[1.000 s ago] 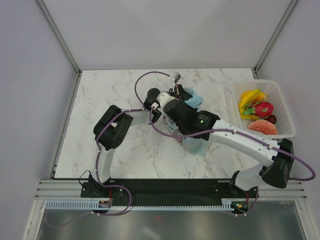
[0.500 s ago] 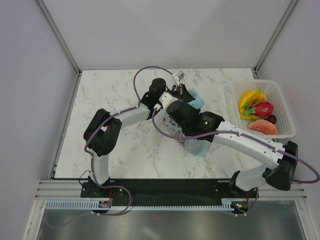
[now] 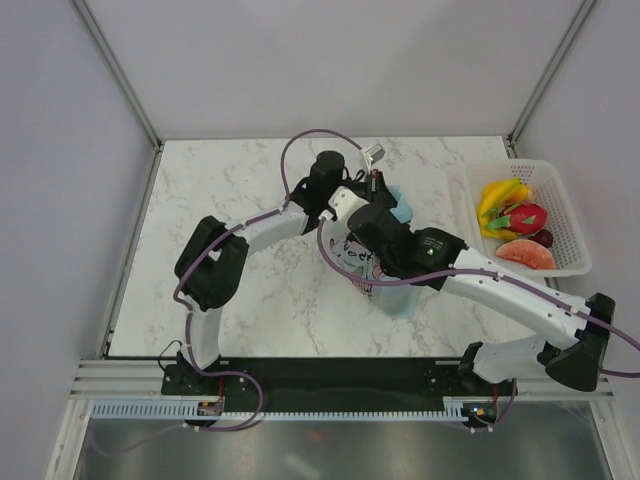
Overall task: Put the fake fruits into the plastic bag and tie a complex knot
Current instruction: Adjust the plastic bag at the center of the board.
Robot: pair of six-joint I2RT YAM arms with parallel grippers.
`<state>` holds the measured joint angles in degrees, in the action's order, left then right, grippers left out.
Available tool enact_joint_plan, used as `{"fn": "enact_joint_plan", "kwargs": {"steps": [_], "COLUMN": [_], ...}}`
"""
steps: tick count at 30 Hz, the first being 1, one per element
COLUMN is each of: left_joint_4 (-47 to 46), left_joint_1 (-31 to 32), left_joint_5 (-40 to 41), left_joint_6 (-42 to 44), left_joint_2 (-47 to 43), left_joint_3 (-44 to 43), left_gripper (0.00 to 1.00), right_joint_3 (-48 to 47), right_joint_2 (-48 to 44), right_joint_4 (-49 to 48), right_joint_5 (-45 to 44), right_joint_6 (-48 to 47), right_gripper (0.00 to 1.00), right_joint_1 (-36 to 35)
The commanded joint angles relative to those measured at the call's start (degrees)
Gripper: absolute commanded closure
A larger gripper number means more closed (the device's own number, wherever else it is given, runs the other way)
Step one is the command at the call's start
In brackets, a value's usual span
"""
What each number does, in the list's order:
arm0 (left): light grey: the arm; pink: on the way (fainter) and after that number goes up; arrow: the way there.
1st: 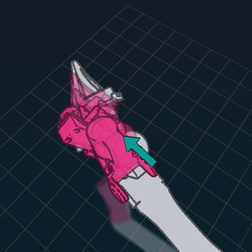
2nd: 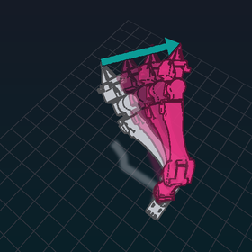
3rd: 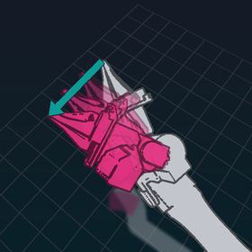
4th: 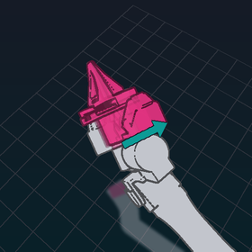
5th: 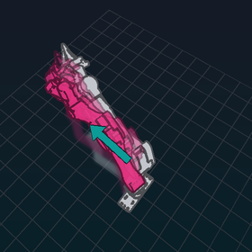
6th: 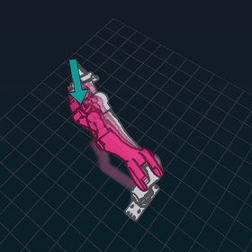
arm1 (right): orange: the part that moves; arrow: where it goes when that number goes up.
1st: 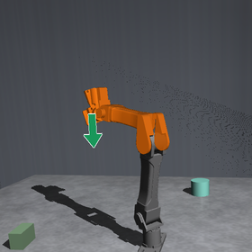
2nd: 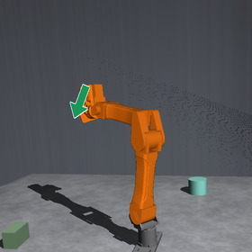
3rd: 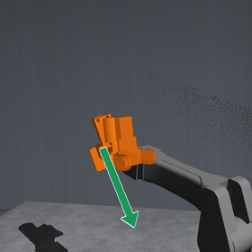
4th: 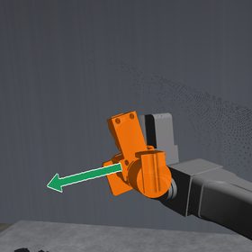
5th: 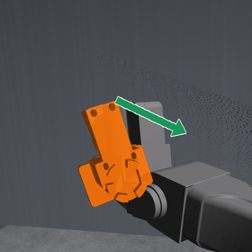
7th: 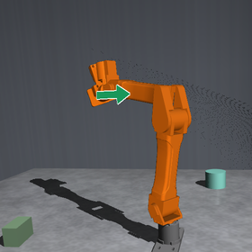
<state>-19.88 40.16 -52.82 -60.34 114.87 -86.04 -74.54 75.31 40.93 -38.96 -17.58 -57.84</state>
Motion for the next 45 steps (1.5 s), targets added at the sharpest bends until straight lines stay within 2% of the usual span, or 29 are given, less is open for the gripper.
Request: {"fn": "enact_joint_plan", "kwargs": {"steps": [1,3,6,9,16,23,27,32,33,39,43,45], "left_joint_4": [-17.69,-28.74,-37.91,-41.02,-41.99,-44.19,-41.57,-38.92,-38.66,-36.28,-36.02,-36.02], "left_joint_1": [2.99,3.69,4.66,5.01,5.10,5.10,5.10,5.01,5.01,5.01,4.58,4.49], "left_joint_5": [6.57,7.90,10.27,12.38,9.75,11.15,12.03,12.74,12.83,12.65,11.86,11.77], "left_joint_6": [-12.06,-20.67,-28.33,-31.24,-32.56,-33.97,-31.69,-28.53,-28.17,-25.97,-26.15,-26.06], "left_joint_2": [3.25,4.22,5.45,5.80,7.56,6.51,5.98,5.02,4.58,2.99,3.08,2.91], "left_joint_3": [5.16,6.67,9.12,10.45,11.15,15.28,16.25,16.08,16.17,16.25,15.99,15.99], "left_gripper": [0.98,0.98,0.98,0.98,0.98,0.98,0.98,0.98,0.98,0.98,0.98,0.98], "right_joint_3": [-2.36,-1.75,-1.05,-0.69,0.80,3.00,4.40,4.06,4.05,4.41,4.67,4.93], "right_joint_2": [-3.33,-3.24,-3.24,-3.24,-3.85,-5.17,-5.96,-7.98,-8.33,-9.48,-9.48,-9.57], "right_joint_4": [-11.22,-11.39,-10.96,-9.55,-5.68,-5.77,-5.33,-2.87,-2.70,-2.61,-2.08,-1.82], "right_joint_5": [8.02,7.93,7.68,8.20,6.62,7.14,6.01,5.74,5.82,5.65,5.21,5.30], "right_joint_6": [8.07,11.15,16.51,19.95,24.79,27.43,28.30,30.32,30.50,30.50,30.94,31.29], "right_gripper": [1.00,1.00,1.00,1.00,0.99,0.98,0.89,0.86,0.79,0.63,0.60,0.55], "right_joint_1": [-1.83,-1.83,-1.83,-1.83,-1.92,-1.83,-1.83,-1.83,-1.83,-1.83,-1.83,-1.83]}}
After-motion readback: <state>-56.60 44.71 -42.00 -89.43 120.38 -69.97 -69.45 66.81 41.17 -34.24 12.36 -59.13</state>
